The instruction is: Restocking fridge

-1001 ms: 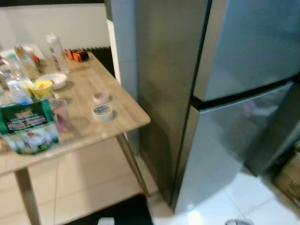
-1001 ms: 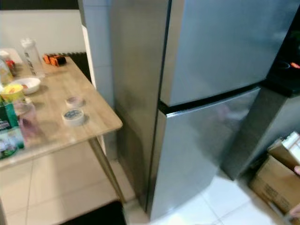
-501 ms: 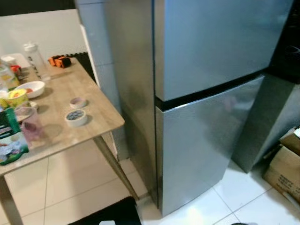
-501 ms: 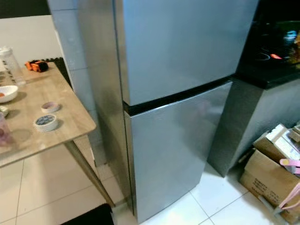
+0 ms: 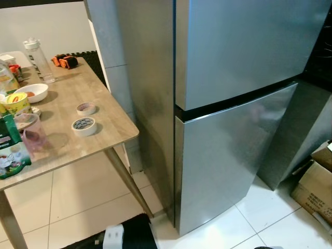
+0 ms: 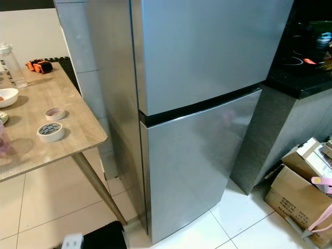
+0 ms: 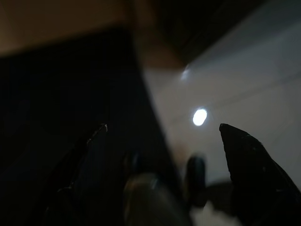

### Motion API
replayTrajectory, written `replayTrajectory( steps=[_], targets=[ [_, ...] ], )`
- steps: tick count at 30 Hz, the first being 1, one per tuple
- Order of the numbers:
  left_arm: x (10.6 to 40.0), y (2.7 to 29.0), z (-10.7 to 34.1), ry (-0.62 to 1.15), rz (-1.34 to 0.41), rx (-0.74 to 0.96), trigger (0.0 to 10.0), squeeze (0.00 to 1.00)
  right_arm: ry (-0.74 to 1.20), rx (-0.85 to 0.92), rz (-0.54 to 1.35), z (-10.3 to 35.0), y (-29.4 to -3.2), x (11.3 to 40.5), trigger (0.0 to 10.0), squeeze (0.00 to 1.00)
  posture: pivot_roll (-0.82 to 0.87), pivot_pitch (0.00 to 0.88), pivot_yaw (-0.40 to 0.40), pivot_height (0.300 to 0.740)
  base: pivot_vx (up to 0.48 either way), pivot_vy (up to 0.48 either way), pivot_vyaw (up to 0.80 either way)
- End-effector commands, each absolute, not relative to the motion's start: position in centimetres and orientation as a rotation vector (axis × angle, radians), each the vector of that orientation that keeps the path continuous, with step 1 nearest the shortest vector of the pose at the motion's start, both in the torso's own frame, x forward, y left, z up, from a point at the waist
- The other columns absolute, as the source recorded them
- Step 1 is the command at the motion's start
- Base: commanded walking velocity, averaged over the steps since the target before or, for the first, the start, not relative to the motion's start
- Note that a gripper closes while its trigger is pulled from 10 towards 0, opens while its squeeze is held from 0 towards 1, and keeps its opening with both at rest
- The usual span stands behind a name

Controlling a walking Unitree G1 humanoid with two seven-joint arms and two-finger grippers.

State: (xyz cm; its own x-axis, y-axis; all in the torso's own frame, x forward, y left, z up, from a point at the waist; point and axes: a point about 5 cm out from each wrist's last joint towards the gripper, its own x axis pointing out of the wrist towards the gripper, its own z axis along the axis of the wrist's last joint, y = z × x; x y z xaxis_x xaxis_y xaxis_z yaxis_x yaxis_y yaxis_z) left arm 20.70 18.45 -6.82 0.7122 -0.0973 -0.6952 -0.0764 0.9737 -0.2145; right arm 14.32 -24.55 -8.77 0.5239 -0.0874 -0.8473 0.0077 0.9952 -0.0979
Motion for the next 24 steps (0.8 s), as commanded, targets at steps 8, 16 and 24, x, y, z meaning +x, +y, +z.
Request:
replayTrajectory(
  steps=[8, 16, 24],
  targets=[
    [26.4, 17.5, -2.4, 0.517, -0.187, -0.308, 10.0, 1.00, 0.987, -0.089, -0.067, -8.4, -24.6, 15.2, 10.0, 0.00, -0.08, 0.000, 0.002, 0.740, 0.000, 0.000, 0.00],
    [31.2, 16.9, 2.8, 0.291, -0.333, -0.230, 10.0, 0.00, 0.954, -0.088, -0.072, -7.9, -24.7, 16.4, 10.0, 0.00, -0.08, 0.000, 0.003, 0.740, 0.000, 0.000, 0.00],
    [32.9, 15.6, 5.8, 0.144, -0.478, -0.188, 10.0, 0.00, 0.944, -0.089, -0.064, -7.7, -24.4, 16.9, 10.0, 0.00, -0.07, 0.000, 0.006, 0.740, 0.000, 0.000, -0.60]
  ],
)
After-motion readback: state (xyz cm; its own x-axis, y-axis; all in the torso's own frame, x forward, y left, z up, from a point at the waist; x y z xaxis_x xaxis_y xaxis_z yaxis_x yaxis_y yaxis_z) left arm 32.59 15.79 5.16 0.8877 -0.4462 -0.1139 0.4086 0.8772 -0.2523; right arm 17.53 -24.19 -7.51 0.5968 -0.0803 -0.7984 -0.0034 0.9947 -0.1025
